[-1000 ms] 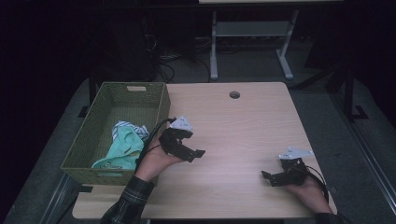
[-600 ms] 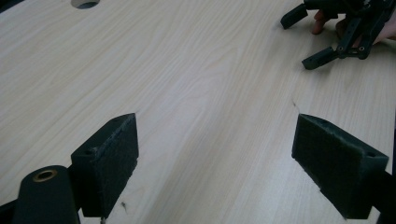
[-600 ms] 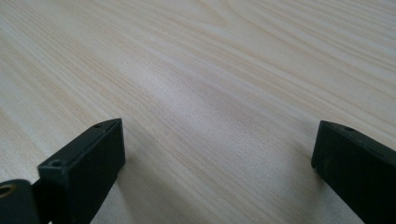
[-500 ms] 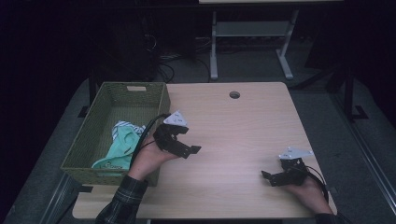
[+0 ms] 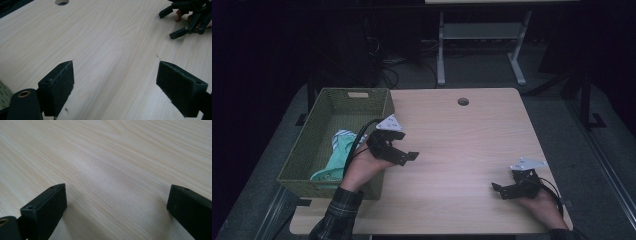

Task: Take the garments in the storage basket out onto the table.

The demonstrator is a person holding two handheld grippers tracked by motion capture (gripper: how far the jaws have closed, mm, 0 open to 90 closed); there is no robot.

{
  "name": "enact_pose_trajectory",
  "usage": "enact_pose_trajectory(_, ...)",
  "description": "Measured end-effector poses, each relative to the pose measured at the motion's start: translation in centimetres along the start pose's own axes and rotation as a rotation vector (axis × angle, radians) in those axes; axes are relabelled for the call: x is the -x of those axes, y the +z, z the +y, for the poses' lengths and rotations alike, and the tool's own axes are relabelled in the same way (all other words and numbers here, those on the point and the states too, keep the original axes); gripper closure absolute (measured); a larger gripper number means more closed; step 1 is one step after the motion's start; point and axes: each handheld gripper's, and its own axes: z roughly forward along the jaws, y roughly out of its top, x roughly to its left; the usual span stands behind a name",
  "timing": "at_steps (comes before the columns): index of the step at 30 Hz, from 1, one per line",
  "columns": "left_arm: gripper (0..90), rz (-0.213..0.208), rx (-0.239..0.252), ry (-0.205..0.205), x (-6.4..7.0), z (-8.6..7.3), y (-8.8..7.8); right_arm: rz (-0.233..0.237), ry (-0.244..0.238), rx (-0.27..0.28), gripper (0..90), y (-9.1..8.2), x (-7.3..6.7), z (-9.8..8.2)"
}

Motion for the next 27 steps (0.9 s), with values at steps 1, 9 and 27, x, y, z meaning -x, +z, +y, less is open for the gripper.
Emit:
enact_pose_trajectory(1,14.1,0.004,0.006,-0.008,0.0,0.0,-0.1,0.000,0.000,0.000,2.3,0.0,0.0,0.0)
enact_pose_trajectory(9,14.3,0.023,0.006,-0.020,-0.7,-0.4,-0.9,0.001,0.001,-0.001,2.3,0.0,0.0,0.0)
enact_pose_trajectory(27,16.8,0.064,0.019,-0.045,-2.2,-1.2,-3.2,0.001,0.002,-0.001,2.3,0.0,0.0,0.0)
